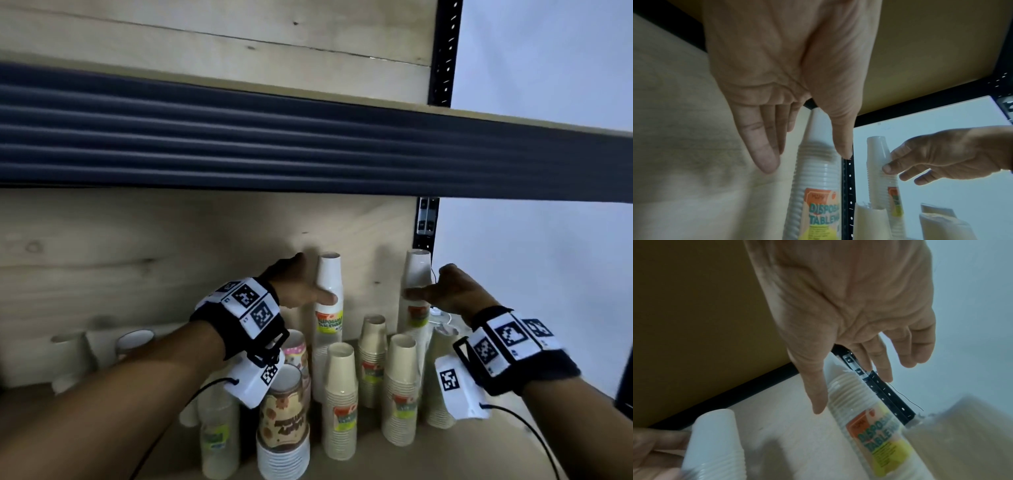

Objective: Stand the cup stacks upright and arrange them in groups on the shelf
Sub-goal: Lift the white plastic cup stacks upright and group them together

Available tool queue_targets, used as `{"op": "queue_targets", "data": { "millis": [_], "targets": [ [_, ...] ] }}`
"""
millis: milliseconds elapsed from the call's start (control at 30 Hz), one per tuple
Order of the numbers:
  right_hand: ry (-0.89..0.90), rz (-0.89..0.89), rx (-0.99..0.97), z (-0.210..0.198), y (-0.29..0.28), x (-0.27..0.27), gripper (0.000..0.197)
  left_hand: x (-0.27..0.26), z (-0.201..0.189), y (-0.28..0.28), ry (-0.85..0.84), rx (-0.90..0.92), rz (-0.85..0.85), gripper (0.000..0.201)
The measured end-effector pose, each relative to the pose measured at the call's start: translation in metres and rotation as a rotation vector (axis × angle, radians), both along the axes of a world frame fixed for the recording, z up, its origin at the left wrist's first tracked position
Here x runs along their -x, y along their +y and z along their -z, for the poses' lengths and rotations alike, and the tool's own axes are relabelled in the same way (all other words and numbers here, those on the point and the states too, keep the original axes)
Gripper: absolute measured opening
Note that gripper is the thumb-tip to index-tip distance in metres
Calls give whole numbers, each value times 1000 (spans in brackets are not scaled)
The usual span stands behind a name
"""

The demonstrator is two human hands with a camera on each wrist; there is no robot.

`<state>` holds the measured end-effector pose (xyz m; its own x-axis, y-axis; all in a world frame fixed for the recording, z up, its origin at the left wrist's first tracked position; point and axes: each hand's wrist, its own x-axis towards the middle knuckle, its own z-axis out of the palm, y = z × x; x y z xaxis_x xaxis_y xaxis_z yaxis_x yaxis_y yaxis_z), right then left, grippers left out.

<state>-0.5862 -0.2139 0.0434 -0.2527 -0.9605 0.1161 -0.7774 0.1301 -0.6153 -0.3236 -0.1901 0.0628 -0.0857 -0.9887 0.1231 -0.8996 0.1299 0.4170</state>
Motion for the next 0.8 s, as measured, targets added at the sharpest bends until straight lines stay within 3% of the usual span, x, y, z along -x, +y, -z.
{"op": "queue_targets", "data": {
  "millis": [133,200,400,567,700,800],
  "targets": [
    [-28,-111,-24,1,-8,2,33,4,5,-13,67,12,33,81],
    [-23,-148,-26,3,-10,1,27,4,9,-18,98,11,41,79],
    [-15,-150,19,9,-16,2,31,3,11,-25,154,53,40,72],
    [-101,-85,157,-5,-8,9,32,-3,-3,-22,266,165,20,89],
    [-171,-88,319,-11,3,22,45,1,-17,-14,325,316,-15,65],
    [-101,-52,389,-17,20,30,47,8,-21,-7,404,391,-1,64]
  ]
}}
